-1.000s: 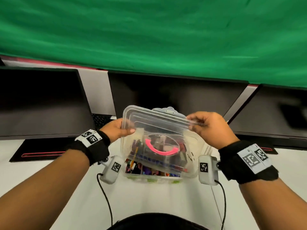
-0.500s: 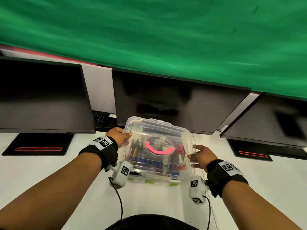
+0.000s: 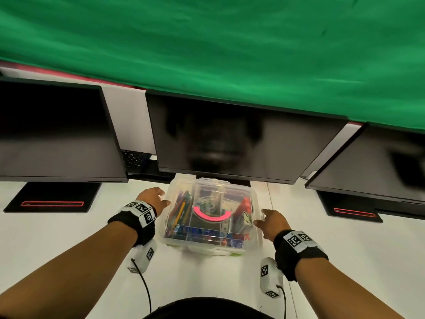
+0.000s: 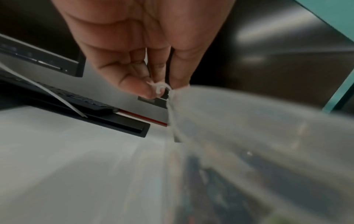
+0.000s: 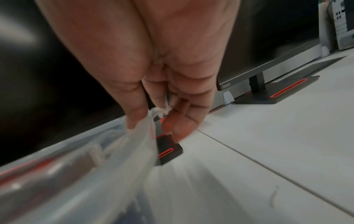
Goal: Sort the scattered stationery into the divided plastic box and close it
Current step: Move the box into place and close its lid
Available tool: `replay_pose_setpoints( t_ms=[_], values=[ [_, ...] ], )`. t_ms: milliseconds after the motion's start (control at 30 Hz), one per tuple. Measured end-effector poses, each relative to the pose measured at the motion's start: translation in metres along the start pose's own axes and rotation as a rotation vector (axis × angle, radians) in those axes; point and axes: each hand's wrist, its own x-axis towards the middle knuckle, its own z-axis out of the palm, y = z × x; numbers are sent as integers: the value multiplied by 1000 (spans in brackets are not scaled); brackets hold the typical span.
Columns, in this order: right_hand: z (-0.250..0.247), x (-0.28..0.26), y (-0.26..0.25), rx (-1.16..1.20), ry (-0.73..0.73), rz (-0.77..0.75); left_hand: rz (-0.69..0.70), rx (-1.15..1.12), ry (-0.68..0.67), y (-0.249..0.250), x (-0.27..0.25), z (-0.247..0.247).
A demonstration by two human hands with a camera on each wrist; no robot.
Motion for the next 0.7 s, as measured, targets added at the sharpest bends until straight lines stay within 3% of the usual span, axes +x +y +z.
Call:
replay_pose_setpoints(
  t_ms=[67, 267, 700],
  values=[
    [0, -1, 0, -36, -7, 0, -3, 19, 2, 2, -1, 0],
    [2, -5, -1, 12, 150, -6, -33, 73, 36, 10, -3, 2],
    [-5, -7, -7, -5, 78, 31, 25, -11, 5, 8, -8, 5]
  ],
)
